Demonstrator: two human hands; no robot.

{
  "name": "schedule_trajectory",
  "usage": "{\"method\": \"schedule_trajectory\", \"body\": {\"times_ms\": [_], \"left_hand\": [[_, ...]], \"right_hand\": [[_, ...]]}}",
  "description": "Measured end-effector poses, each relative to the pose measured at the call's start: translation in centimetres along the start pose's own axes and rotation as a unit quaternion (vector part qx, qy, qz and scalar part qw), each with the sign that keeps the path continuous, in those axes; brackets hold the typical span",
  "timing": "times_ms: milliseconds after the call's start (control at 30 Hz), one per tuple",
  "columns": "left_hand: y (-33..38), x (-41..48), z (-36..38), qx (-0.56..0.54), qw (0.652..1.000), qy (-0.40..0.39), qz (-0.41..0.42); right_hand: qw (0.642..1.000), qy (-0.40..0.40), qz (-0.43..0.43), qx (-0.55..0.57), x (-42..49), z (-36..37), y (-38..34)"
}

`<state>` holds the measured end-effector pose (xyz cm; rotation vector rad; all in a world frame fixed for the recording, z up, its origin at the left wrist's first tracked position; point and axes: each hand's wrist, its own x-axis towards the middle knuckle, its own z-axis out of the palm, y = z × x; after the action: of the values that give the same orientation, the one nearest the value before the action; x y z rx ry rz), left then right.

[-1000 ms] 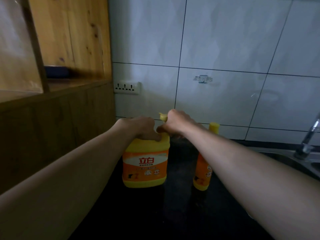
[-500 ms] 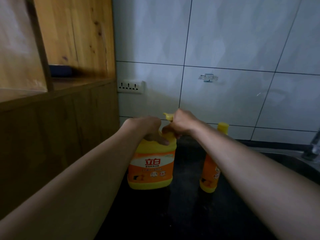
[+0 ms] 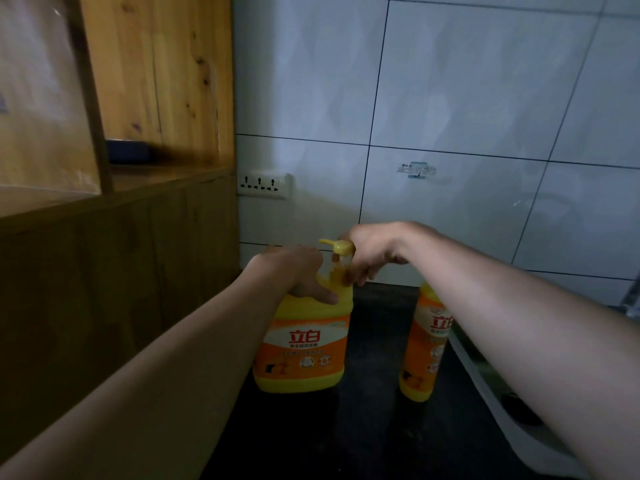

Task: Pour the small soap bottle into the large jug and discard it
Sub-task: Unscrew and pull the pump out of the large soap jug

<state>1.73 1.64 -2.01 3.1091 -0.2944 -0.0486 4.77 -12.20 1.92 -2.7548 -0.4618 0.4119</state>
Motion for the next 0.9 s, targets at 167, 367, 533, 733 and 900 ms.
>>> {"method": "schedule_trajectory", "body": {"times_ms": [167,367,533,733,900], "left_hand": [[-0.1,0.1,0.1,-0.008,1.000,0.003,-0.005],[-0.1,0.1,0.0,-0.012,1.000,-0.001,0.006],[-0.2,0.0,0.2,-0.011,1.000,0.010,0.002],[-0.2,0.1,0.3,-0.015,1.000,0.007,0.007],[-0.4,0.0,0.2,-0.014,1.000,0.010,-0.001]], "right_hand": [[0.990,0.057,0.010,-0.127,0.1,0.8,-1.6],[0.978,0.014,-0.022,-0.205,-0.5,0.2,-2.6],[0.978,0.016,-0.006,-0.209,-1.1,0.2,-3.2],[0.978,0.021,-0.011,-0.206,-0.7,0.7,-3.5],[0.982,-0.012,-0.021,-0.185,-1.9,-0.8,-3.4]]}}
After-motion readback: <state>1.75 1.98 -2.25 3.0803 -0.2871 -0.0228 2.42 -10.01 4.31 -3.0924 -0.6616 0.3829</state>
